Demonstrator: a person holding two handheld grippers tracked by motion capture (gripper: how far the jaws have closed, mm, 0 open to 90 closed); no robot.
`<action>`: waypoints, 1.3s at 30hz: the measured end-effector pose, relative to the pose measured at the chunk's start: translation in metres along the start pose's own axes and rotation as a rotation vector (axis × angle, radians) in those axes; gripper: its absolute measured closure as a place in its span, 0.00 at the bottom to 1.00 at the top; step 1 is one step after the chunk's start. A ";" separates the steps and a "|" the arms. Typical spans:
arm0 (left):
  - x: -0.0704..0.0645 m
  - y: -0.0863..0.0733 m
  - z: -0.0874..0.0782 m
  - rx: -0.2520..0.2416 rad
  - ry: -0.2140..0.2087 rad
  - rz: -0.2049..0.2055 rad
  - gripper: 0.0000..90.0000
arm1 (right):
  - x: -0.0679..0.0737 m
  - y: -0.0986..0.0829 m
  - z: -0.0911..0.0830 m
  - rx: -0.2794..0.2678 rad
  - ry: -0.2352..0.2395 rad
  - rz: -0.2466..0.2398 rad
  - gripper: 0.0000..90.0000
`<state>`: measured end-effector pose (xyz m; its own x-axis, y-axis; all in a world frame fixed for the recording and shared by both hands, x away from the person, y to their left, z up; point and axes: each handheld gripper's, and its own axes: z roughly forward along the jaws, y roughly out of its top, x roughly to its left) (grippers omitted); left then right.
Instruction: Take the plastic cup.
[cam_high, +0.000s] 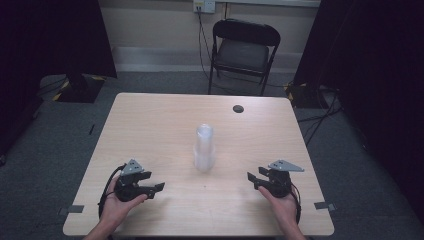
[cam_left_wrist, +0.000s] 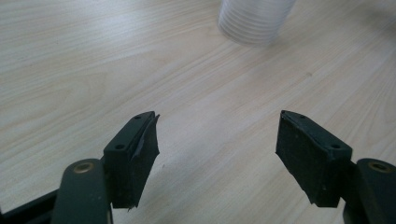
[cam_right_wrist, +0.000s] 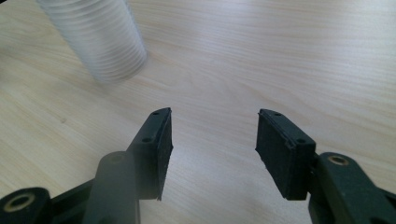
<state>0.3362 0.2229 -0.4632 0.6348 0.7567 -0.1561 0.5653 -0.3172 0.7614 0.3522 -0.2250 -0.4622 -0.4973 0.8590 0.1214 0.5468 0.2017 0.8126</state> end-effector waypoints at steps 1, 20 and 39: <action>0.000 0.000 0.000 -0.002 -0.001 0.001 0.33 | 0.002 0.001 0.000 -0.008 0.002 -0.019 0.51; -0.003 0.001 -0.001 -0.009 0.001 0.010 0.31 | 0.033 0.036 -0.013 -0.075 0.119 -0.084 0.49; -0.001 0.000 -0.002 -0.016 0.006 0.006 0.30 | 0.064 0.086 0.004 -0.122 0.220 -0.161 0.31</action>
<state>0.3343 0.2230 -0.4618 0.6347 0.7585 -0.1478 0.5534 -0.3126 0.7721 0.3701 -0.1510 -0.3873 -0.7126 0.6952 0.0948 0.3703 0.2579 0.8924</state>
